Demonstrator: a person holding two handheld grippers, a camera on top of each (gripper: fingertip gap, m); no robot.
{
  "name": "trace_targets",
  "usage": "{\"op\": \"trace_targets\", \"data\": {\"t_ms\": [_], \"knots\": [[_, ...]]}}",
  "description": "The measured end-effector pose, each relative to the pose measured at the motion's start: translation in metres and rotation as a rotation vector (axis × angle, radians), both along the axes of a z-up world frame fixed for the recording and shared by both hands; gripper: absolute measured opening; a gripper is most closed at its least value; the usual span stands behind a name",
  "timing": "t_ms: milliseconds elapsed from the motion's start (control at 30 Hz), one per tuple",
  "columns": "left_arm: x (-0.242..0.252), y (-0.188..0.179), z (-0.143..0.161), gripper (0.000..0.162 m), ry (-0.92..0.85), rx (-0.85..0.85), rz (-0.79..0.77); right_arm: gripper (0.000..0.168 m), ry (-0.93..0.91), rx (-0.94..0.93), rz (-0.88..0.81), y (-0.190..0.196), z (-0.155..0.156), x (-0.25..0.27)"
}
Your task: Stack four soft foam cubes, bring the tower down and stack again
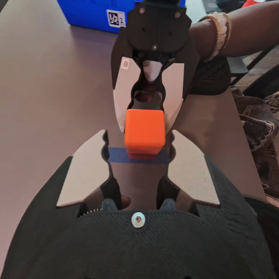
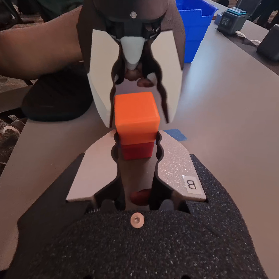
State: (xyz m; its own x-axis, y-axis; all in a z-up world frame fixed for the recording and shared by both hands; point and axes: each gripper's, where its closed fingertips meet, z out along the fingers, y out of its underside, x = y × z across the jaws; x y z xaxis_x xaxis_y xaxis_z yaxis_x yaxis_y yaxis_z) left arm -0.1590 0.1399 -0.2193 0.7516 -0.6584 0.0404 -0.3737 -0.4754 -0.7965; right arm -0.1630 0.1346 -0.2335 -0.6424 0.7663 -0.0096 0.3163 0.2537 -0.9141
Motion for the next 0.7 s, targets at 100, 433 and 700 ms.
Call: {"op": "trace_targets", "data": {"t_ms": [100,433,700], "knots": [[-0.020,-0.003,0.045,0.090,-0.013,0.107,0.170,0.048,-0.001,0.003,0.000,0.000,0.000,0.000],[-0.257,-0.145,0.114,0.083,0.168,0.012,1.065,0.048,-0.001,0.004,-0.001,0.000,0.000,0.001],[-0.349,-0.179,0.003,0.083,0.093,-0.358,1.352,0.048,0.001,0.005,-0.009,0.000,0.000,0.001]]}}
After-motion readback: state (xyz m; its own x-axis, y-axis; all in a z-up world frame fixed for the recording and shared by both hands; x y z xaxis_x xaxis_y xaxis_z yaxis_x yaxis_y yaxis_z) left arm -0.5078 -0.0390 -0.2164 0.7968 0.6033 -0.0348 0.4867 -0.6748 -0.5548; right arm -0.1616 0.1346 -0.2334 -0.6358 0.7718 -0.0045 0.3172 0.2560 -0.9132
